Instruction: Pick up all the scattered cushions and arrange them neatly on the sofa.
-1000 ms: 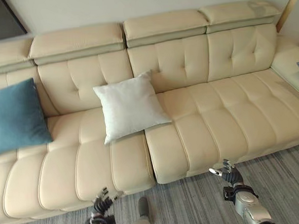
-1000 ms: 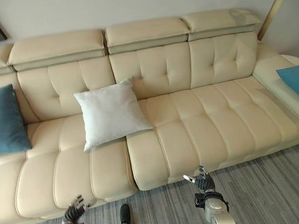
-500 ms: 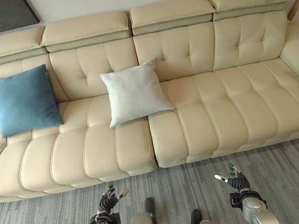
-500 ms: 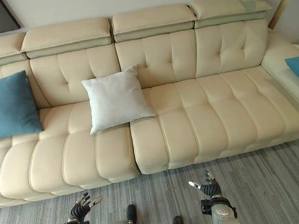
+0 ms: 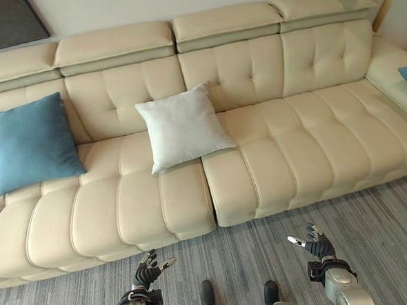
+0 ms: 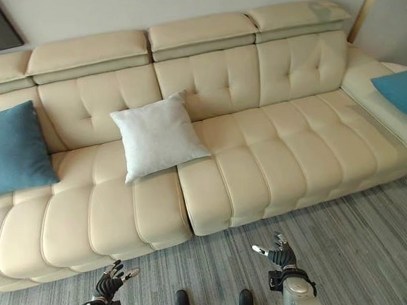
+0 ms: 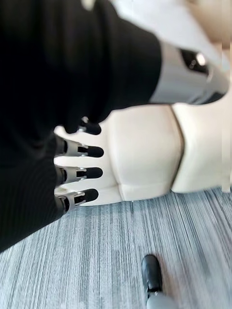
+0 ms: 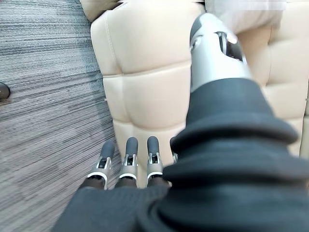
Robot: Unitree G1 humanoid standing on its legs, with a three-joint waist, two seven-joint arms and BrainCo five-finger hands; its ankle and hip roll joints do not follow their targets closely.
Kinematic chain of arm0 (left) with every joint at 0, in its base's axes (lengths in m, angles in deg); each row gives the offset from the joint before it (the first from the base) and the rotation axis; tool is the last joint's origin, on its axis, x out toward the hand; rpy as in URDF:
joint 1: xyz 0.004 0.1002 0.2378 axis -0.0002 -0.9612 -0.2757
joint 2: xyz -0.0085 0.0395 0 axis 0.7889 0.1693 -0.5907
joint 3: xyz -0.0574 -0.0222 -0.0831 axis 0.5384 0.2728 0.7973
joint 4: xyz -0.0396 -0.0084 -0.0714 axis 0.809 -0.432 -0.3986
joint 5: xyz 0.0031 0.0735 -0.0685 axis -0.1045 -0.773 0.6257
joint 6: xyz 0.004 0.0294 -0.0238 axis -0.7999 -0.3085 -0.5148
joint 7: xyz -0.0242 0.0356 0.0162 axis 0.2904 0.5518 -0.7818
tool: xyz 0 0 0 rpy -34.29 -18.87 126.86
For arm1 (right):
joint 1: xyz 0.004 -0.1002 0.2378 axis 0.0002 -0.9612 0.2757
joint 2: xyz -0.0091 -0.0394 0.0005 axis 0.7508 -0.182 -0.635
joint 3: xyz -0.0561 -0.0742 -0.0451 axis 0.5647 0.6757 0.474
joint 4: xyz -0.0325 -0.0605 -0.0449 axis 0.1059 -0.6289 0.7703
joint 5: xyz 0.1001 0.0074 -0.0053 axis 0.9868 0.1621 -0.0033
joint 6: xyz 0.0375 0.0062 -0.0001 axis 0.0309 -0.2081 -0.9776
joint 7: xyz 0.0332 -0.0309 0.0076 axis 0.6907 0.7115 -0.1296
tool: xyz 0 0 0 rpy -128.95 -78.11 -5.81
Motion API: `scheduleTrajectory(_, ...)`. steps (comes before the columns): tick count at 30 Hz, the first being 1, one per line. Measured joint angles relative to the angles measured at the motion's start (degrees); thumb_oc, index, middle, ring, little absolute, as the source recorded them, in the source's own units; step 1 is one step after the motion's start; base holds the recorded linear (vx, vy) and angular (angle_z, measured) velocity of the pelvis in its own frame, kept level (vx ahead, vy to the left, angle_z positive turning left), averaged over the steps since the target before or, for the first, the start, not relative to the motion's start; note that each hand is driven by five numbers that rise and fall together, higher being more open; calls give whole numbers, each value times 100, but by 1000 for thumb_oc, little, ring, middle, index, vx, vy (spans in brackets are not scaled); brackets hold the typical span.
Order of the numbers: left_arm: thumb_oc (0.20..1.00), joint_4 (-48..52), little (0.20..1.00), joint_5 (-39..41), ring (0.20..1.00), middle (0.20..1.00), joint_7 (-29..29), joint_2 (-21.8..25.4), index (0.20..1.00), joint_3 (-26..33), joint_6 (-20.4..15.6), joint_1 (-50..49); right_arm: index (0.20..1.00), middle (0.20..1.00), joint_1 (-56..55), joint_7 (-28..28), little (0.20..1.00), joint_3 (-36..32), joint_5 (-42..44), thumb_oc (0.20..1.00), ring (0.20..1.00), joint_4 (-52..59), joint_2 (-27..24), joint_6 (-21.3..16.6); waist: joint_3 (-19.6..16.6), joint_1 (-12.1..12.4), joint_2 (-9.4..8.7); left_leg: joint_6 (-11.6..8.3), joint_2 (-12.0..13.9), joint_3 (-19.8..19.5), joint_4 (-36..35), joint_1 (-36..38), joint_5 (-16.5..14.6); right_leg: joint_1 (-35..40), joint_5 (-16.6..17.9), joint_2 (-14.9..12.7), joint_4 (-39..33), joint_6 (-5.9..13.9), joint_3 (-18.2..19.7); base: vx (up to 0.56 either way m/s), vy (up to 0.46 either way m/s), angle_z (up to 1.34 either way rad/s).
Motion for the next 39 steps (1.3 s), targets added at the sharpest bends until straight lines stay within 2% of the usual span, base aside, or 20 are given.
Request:
scheduleTrajectory(3,1000,1,1000,-46,1000,1000,47,50,1000,-33,7,172,1000,1000,71,-46,1000,-210,2,1000,1000,7,145,5,34,-137,-59,129,97,563,15,8,16,-383,360,47,204,80,162,-180,64,-105)
scheduleTrajectory(4,1000,-2,1000,-79,1000,1000,67,151,1000,-25,-3,304,1000,1000,55,-58,1000,-219,1,1000,1000,-2,197,15,92,-163,-141,161,122,951,25,105,4,-464,490,-13,148,111,-350,-83,39,-128)
scheduleTrajectory(5,1000,-17,1000,-203,1000,1000,81,210,1000,-24,8,331,1000,1000,43,-74,1000,-217,-3,1000,1000,-16,216,6,106,-194,-175,210,170,1208,-17,159,29,-442,284,-80,18,-82,-839,-34,17,-121)
scheduleTrajectory(6,1000,-9,1000,-263,1000,1000,82,205,1000,-15,16,379,1000,1000,44,-110,1000,-226,-13,1000,1000,-142,214,-1,131,-179,-100,215,292,1404,15,212,19,-462,41,-148,227,-340,-1472,-28,-5,-129)
scheduleTrajectory(7,1000,22,1000,-296,1000,1000,86,217,1000,-18,3,479,1000,1000,24,-187,1000,-230,-30,1000,1000,-270,198,33,166,-108,24,175,517,1626,-14,297,-155,-597,-248,-205,894,-252,-1886,-40,-21,-120)
scheduleTrajectory(9,1000,20,1000,-429,1000,1000,87,248,1000,-24,1,528,1000,1000,-170,-286,1000,-267,-112,1000,1000,-281,200,103,140,-147,-28,77,565,1771,2,353,-202,-561,-499,-441,1268,-156,-1993,-30,-24,-87)
scheduleTrajectory(10,1000,29,1000,-433,1000,1000,80,278,1000,-21,-1,510,1000,1000,-215,-309,1000,-275,-115,1000,1000,-287,219,111,89,-124,-134,19,549,2016,26,381,-201,-587,-626,-538,1329,-204,-2135,-6,1,-128)
scheduleTrajectory(11,1000,-34,1000,-432,1000,1000,76,291,1000,-28,50,458,1000,1000,-152,-403,1000,-272,-117,1000,1000,-322,223,115,81,-64,-225,-107,523,2217,29,514,-268,-625,-418,-593,1246,-366,-2451,43,-12,-162)
scheduleTrajectory(15,1000,-53,1000,-438,1000,1000,81,113,1000,-65,122,578,1000,1000,-43,-543,1000,-274,-130,1000,1000,-273,87,117,88,-177,153,-271,754,2325,30,651,-336,-734,-335,-638,1323,-503,-3239,152,-166,-122)
scheduleTrajectory(18,1000,-50,1000,-439,1000,1000,97,-97,1000,-160,103,864,1000,1000,-254,-549,1000,-275,-134,1000,1000,-274,-60,152,52,-372,347,-352,954,2344,307,668,-365,-778,-519,-429,1510,-593,-3103,201,-256,-40)
scheduleTrajectory(21,1000,-69,1000,-433,1000,1000,84,-30,1000,-241,104,906,1000,1000,-225,-530,1000,-188,-175,1000,1000,-290,16,237,109,-358,162,-457,1403,2317,1624,555,-464,-760,-809,-219,1568,-801,-2584,287,-258,-99)
scheduleTrajectory(23,1000,-62,1000,-426,1000,1000,74,-59,1000,-242,106,711,1000,1000,-195,-525,1000,-148,-231,1000,1000,-267,-20,232,85,-249,159,-474,1697,1872,2613,436,-444,-539,-760,45,1323,-947,-2303,275,-78,-130)
scheduleTrajectory(24,1000,-54,1000,-409,1000,1000,43,-131,1000,-246,84,603,1000,1000,-155,-524,1000,-88,-234,1000,1000,-271,-82,237,109,-145,96,-495,1554,837,3420,17,-795,-481,-590,205,1091,-1217,-1758,272,20,-148)
scheduleTrajectory(26,1000,-16,1000,-393,1000,1000,7,-215,1000,-248,73,506,1000,1000,-61,-506,1000,-62,-257,1000,1000,-168,-184,214,80,-10,123,-673,1175,415,3410,-386,-1083,-436,-476,309,797,-1140,-1525,233,24,-129)
scheduleTrajectory(27,1000,3,1000,-392,1000,1000,-25,-245,1000,-242,38,545,1000,1000,-28,-494,1000,-60,-310,1000,1000,-216,-212,228,130,108,52,-508,738,-99,2876,-467,-1192,-440,-438,340,719,-1210,-1195,120,29,-84)
scheduleTrajectory(30,1000,-5,1000,-421,1000,1000,-70,-250,1000,-228,12,538,1000,1000,-24,-471,1000,21,-374,1000,1000,-224,-209,227,217,239,24,-461,370,-507,2062,-1054,-1106,-174,-362,473,372,-1218,-969,275,80,-65)
scheduleTrajectory(32,1000,-46,1000,-442,1000,1000,-99,-214,1000,-243,-5,473,1000,1000,97,-452,1000,145,-484,1000,1000,-355,-211,209,291,453,52,-565,182,-1162,823,-1072,-684,-36,-304,639,172,-1141,-460,252,114,-101)
scheduleTrajectory(36,1000,-109,1000,-604,1000,1000,-108,-212,1000,-246,-10,655,1000,1000,368,-484,1000,206,-590,1000,1000,-568,-334,222,549,596,343,-679,236,-1235,98,-1601,-223,230,-197,824,-189,-1129,-362,279,134,-76)
scheduleTrajectory(38,1000,-112,1000,-680,1000,1000,-107,-187,1000,-235,-13,652,1000,1000,264,-481,1000,250,-697,1000,1000,-548,-336,233,569,668,534,-653,214,-1178,464,-1595,-223,438,-379,755,-191,-827,-310,546,323,-84)
scheduleTrajectory(39,1000,-117,1000,-754,1000,1000,-104,-201,1000,-190,-16,581,1000,1000,162,-425,1000,258,-806,1000,1000,-478,-316,243,547,694,561,-412,135,-907,684,-1399,-203,636,-591,589,-142,-626,-26,527,326,-71)
